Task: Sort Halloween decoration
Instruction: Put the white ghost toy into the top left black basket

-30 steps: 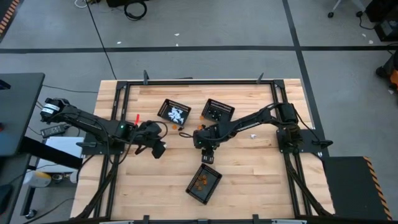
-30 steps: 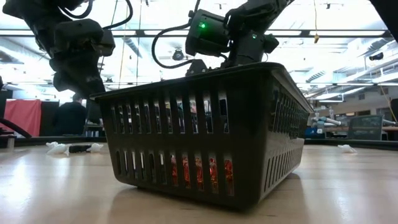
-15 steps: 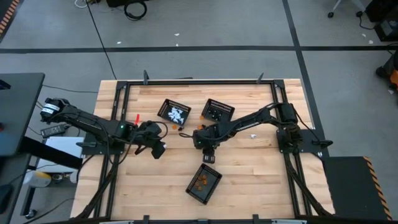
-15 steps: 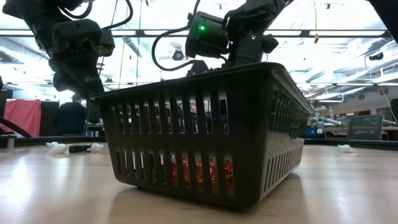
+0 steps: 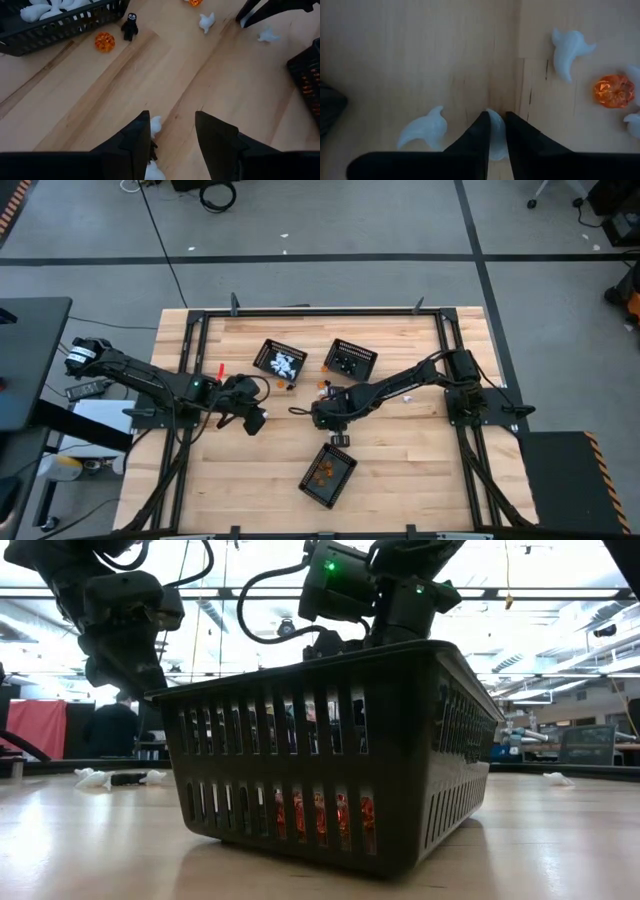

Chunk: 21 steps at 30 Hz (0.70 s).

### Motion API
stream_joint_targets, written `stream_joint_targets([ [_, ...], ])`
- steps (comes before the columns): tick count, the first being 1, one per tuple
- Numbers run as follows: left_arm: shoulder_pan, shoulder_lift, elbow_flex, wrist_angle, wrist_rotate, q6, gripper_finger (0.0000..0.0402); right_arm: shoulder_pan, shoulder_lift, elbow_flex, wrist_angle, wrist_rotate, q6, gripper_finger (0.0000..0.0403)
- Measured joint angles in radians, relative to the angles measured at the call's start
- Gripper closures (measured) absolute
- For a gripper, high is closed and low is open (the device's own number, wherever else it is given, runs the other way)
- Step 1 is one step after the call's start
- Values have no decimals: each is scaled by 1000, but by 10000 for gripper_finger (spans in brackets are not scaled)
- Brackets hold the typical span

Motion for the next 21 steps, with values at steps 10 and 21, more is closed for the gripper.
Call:
stream_joint_targets([
  [10,0,0,0,-20,0,1,237,-3,-6,-2,-3,-2,3,355],
  [21,0,-2,0,-45,1,10,237,-48,-29,90,-99,43,-37,359],
])
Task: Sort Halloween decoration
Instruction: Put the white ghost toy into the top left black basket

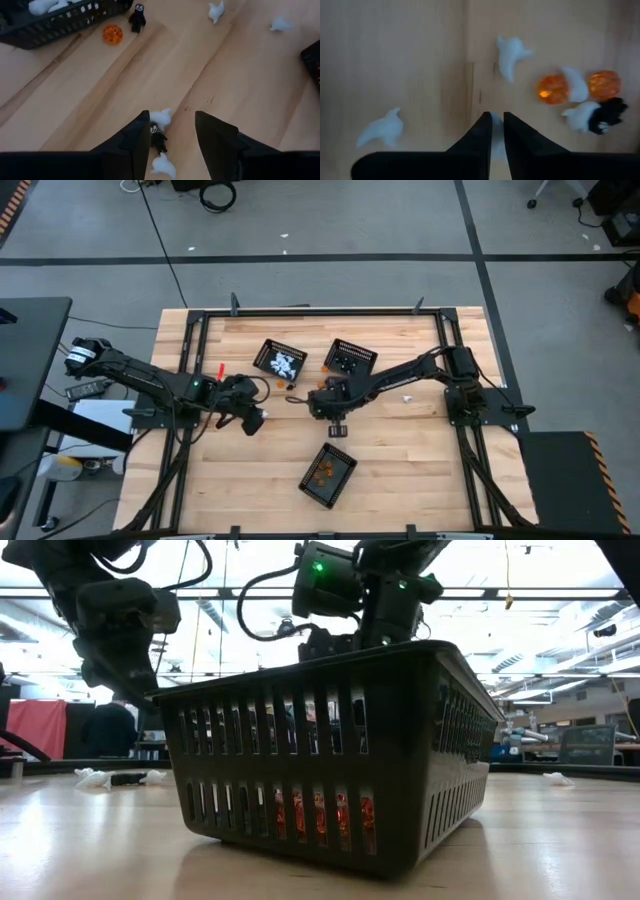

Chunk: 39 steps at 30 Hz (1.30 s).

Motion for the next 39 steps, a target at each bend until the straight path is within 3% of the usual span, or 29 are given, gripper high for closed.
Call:
stream_joint_targets([
  [5,-25,-28,-1,-21,5,-10,237,-25,-1,83,-10,0,-43,359],
  [9,-97,-64,-13,-60,-101,-37,237,-63,-3,137,17,-2,-48,359],
  [20,-267,-195,-169,-48,-176,-356,237,-179,-2,214,131,-27,-132,358],
  [26,-287,-195,-171,-35,-237,-397,237,-233,23,262,224,-27,-202,358],
  [39,-257,-195,-171,-29,-285,-424,237,-272,311,588,112,-30,-52,357],
])
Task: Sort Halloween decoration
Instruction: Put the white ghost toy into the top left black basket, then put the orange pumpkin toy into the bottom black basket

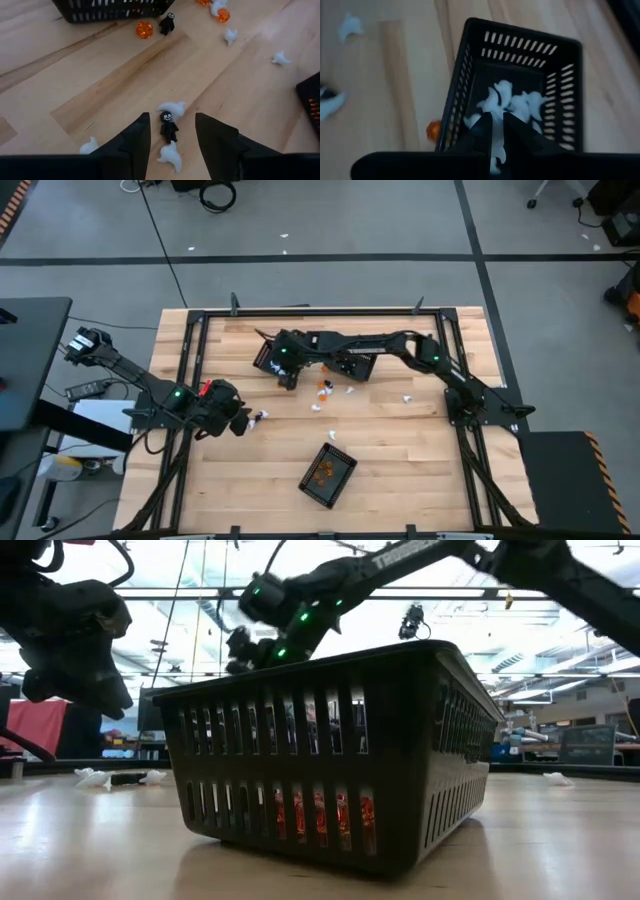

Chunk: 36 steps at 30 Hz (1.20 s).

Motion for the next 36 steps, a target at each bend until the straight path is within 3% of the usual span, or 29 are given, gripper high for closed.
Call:
stream_joint_targets([
  [10,0,0,0,-4,2,-16,237,-42,114,153,-158,-7,227,357],
  [19,0,1,0,-3,3,-15,237,-65,114,153,-154,-146,296,321],
  [28,0,0,0,31,40,-15,237,-95,72,153,-212,-195,293,268],
  [36,0,0,0,23,107,-16,237,-29,-42,154,-295,-206,116,265],
])
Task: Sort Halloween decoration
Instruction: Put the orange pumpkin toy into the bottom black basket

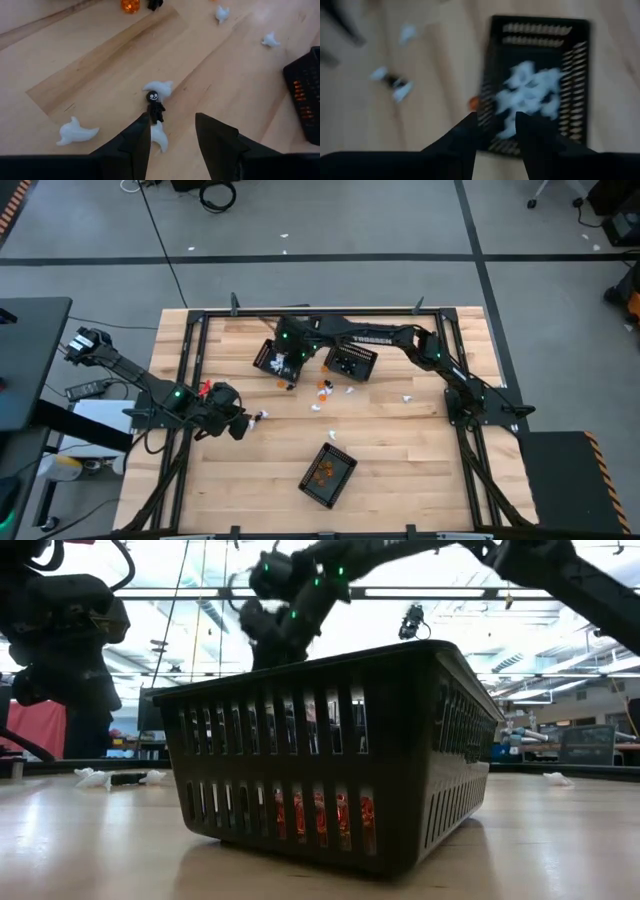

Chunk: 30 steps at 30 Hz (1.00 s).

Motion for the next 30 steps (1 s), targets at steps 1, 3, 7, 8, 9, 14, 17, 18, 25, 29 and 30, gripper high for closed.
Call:
stream_joint_targets([
  [1,0,0,0,0,0,0,237,14,-7,0,-18,0,-7,265],
  [3,0,0,0,0,0,0,237,40,-19,-1,-51,-7,-28,264],
  [7,0,0,0,1,0,0,237,88,-30,-24,-64,-45,-89,261],
  [8,0,0,0,1,0,0,237,95,-29,-39,-64,-64,-92,260],
  [9,0,0,0,1,0,0,237,102,-27,-58,-62,-86,-97,260],
  [14,0,0,0,2,10,-11,237,127,-60,-188,-10,-106,-127,259],
  [17,0,0,1,3,18,-12,237,138,-137,-330,90,-105,-132,259],
  [18,0,0,1,2,19,-16,237,139,-164,-385,124,-98,-127,259],
  [25,0,0,1,0,16,-18,237,114,-324,-723,282,-49,-108,256],
  [29,0,0,1,-2,11,-17,237,104,-319,-792,291,-58,-103,235],
  [30,0,0,1,-1,11,-17,237,104,-317,-796,299,-64,-103,226],
])
